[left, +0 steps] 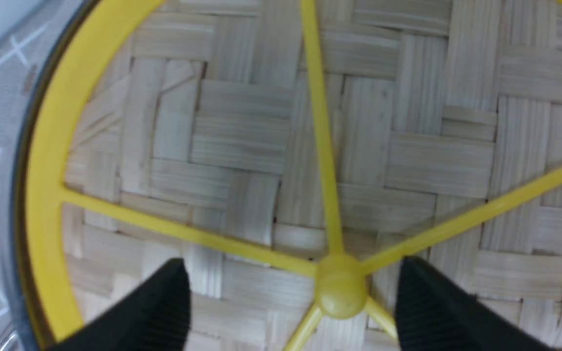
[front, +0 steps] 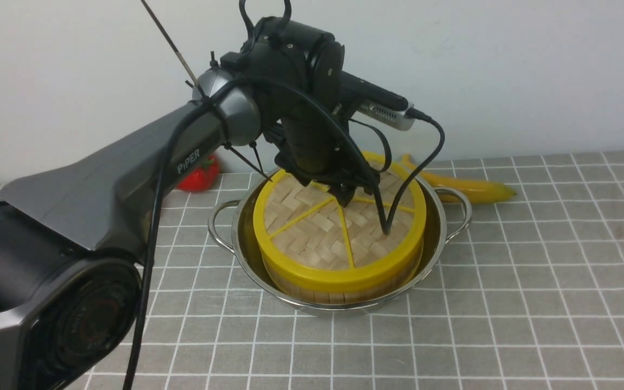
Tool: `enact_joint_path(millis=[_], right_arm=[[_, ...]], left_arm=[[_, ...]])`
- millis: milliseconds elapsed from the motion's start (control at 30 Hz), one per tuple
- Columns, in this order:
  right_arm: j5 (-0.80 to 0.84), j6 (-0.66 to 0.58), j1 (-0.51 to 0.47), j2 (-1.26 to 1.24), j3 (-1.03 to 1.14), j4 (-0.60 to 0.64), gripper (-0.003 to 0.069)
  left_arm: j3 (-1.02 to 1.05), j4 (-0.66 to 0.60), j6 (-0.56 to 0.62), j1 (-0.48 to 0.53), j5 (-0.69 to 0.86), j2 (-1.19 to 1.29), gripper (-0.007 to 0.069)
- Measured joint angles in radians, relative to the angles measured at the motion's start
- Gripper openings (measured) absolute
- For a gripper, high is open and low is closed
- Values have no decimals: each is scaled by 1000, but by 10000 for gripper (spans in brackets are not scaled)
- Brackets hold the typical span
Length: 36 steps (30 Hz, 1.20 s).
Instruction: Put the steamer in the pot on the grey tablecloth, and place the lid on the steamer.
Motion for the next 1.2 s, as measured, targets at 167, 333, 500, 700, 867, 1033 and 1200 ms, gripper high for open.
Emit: enact_joint_path(millis=[167, 333, 500, 700, 867, 1033, 1200], right_arm=[[0, -33, 0, 0, 1, -12, 482], [-2, -107, 0, -3, 19, -49, 482], [-5, -145, 0, -55, 195, -160, 471], [-11, -127, 0, -171, 532, -313, 386], [-217, -47, 0, -351, 920, -388, 221], [-378, 23, 0, -485, 1157, -406, 35], [-410, 97, 0, -523, 1237, -410, -15]], left_arm=[[-26, 52, -4, 0, 26, -91, 587], [-33, 176, -6, 0, 28, -254, 417], [-14, 224, -7, 0, 28, -469, 47], [99, 182, -4, 0, 29, -669, -22], [373, 178, -3, 0, 29, -891, -22], [713, 164, -26, 0, -80, -1080, -22], [1038, 95, -61, 0, -236, -1271, -22]])
